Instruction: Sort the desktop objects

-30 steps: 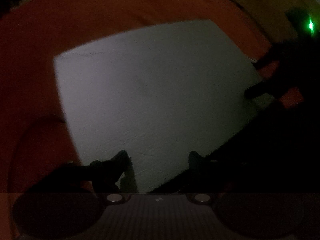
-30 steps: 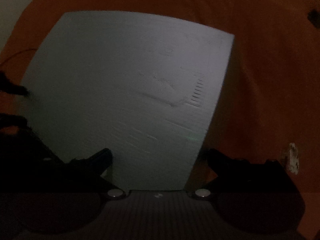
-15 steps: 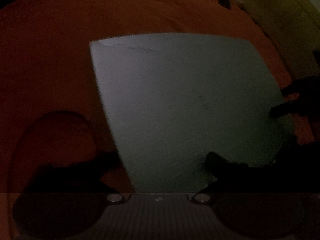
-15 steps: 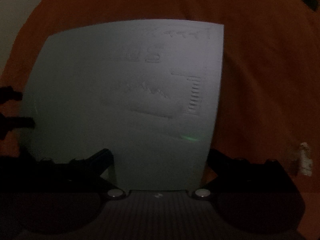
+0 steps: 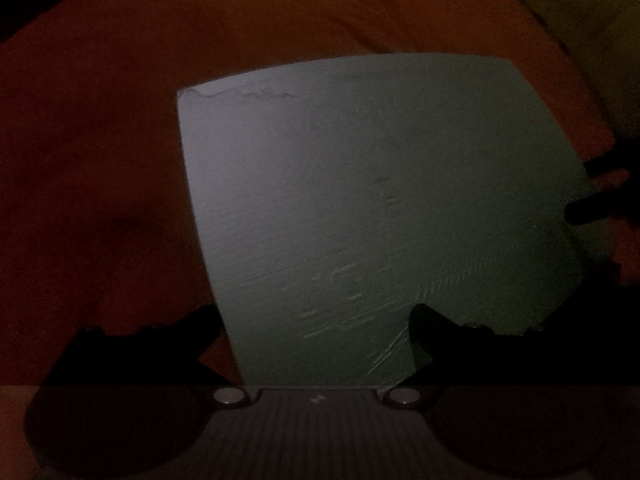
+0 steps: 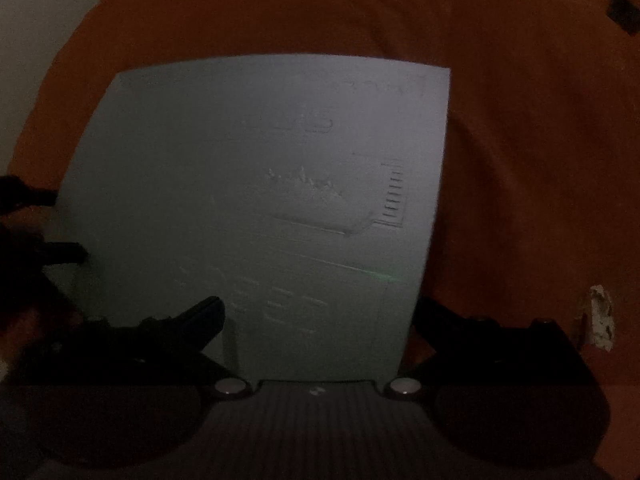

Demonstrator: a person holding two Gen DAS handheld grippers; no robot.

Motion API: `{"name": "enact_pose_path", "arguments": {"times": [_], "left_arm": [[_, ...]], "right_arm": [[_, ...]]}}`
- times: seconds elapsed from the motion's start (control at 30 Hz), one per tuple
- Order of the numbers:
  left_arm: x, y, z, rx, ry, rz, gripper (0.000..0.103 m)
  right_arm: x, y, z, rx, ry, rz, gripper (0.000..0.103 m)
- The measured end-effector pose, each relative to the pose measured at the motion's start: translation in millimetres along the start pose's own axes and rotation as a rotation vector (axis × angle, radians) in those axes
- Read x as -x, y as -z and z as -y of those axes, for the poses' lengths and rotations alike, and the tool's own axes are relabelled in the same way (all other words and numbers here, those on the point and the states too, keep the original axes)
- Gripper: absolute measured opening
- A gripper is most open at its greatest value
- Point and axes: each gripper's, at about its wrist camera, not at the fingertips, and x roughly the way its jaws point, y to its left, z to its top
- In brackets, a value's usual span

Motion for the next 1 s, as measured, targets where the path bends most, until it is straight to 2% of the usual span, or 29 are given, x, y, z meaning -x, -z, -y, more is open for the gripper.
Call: {"name": "enact_pose_path", "arguments": {"times": [0.1,0.17,0.23,0.4,0.5,0.57,0.6,0.63,0.8,0.9,1.0], "left_arm": [[-3.7,9.8,3.8,-0.015,-0.012,0.001,0.1],[-7.3,16.1,5.7,-0.031,-0.011,0.004,0.1],[-14.9,14.9,10.2,-0.064,-0.019,0.042,0.101],[-17.6,3.8,-10.1,0.019,0.043,0.081,0.1],[-18.2,-6.6,-10.6,-0.028,0.142,0.038,0.081],[-26.0,-14.7,-5.5,-0.07,0.094,0.053,0.083],[-30.8,-17.0,-6.2,-0.088,0.076,0.072,0.091],[-32.2,-17.3,-7.4,-0.098,0.059,0.081,0.093],[-41.5,-26.3,-10.9,-0.068,0.031,0.098,0.097],[-60.4,-36.0,3.5,-0.08,0.013,0.097,0.099],[-54.0,-31.9,-0.8,-0.079,0.001,0.097,0.099]], "right_arm": [[-6.7,12.7,-1.4,-0.023,-0.025,-0.034,0.103],[-9.7,20.4,-7.4,0.003,-0.005,-0.032,0.103],[-13.2,25.4,-14.3,0.029,0.021,-0.027,0.103],[-11.4,30.6,-31.9,0.035,0.077,-0.036,0.103],[-20.2,30.0,-38.3,0.065,0.091,-0.053,0.103],[-28.3,33.7,-38.3,0.056,0.107,-0.043,0.103],[-31.6,35.5,-34.9,0.038,0.098,-0.044,0.103],[-34.1,36.5,-31.6,0.02,0.084,-0.049,0.103],[-36.9,42.4,-26.5,-0.024,0.046,-0.051,0.103],[-38.3,45.2,-30.8,-0.024,0.055,-0.046,0.103],[-35.0,41.9,-37.2,-0.027,0.074,-0.046,0.103]]}}
